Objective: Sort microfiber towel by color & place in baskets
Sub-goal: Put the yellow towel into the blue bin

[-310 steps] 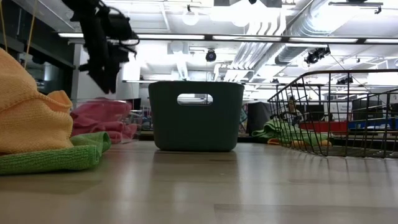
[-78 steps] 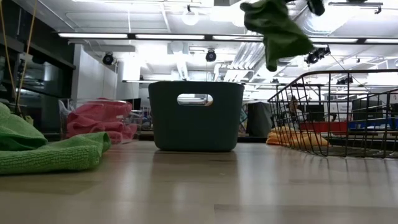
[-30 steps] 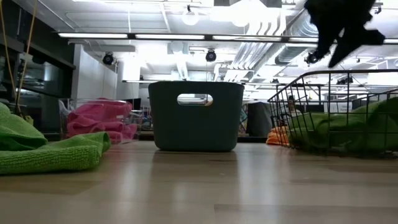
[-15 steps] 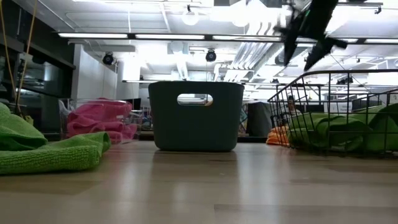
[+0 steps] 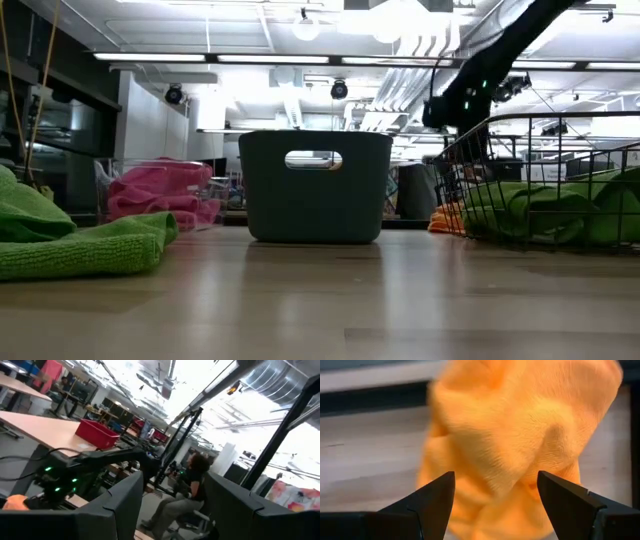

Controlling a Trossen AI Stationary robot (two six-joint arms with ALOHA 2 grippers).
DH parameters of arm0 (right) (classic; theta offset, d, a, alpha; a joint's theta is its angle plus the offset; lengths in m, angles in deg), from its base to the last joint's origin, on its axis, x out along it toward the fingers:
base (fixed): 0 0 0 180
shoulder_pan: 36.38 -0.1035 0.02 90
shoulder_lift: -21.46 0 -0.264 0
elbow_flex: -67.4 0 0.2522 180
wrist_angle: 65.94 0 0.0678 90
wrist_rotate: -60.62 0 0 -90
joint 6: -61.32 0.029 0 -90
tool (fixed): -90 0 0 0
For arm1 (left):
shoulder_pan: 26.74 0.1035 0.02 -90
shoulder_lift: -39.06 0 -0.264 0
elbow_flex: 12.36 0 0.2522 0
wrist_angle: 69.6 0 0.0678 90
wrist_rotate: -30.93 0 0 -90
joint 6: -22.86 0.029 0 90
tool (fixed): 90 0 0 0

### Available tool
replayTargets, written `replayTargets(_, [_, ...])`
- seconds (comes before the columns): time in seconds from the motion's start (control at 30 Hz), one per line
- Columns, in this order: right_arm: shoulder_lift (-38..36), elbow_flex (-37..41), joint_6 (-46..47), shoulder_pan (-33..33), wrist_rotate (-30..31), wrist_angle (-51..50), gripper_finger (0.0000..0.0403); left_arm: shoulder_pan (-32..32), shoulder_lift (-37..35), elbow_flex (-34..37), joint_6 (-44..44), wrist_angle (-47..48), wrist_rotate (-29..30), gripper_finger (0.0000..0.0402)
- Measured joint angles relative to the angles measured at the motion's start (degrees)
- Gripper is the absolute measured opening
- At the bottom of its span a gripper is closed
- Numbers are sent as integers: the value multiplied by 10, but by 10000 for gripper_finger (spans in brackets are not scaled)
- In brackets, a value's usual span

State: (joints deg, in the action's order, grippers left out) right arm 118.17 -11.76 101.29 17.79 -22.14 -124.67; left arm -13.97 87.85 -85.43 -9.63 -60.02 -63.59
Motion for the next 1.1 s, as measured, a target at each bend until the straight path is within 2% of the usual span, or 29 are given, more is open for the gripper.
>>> replayTargets(0.23, [80, 0, -14, 1, -3, 9, 278, -9, 0, 0, 6, 0, 0, 202])
replayTargets(0.33, [96, 0, -30, -11, 2, -2, 253, -9, 0, 0, 8, -1, 0, 202])
replayTargets(0.4, [97, -1, -45, -23, 10, -14, 205, -9, 0, 0, 10, -2, 0, 202])
replayTargets(0.53, [70, 1, -85, -52, 49, -39, 45, -9, 0, 0, 29, -17, 0, 202])
replayTargets(0.57, [55, -1, -97, -58, 56, -36, 23, -9, 0, 0, 33, -22, 0, 202])
replayTargets(0.67, [1, -26, -105, -69, 80, -37, 26, -9, 0, 0, 50, -37, 0, 202])
replayTargets(0.77, [-65, -66, -118, -70, 83, -27, 8, -9, 0, 0, 60, -42, 0, 202])
replayTargets(0.93, [-168, -134, -114, -104, 34, 51, 4, -9, 0, 0, 62, -48, 0, 202])
replayTargets(1.1, [-216, -174, -89, -191, 6, 116, 2, -9, 0, 0, 68, -48, 5, 202])
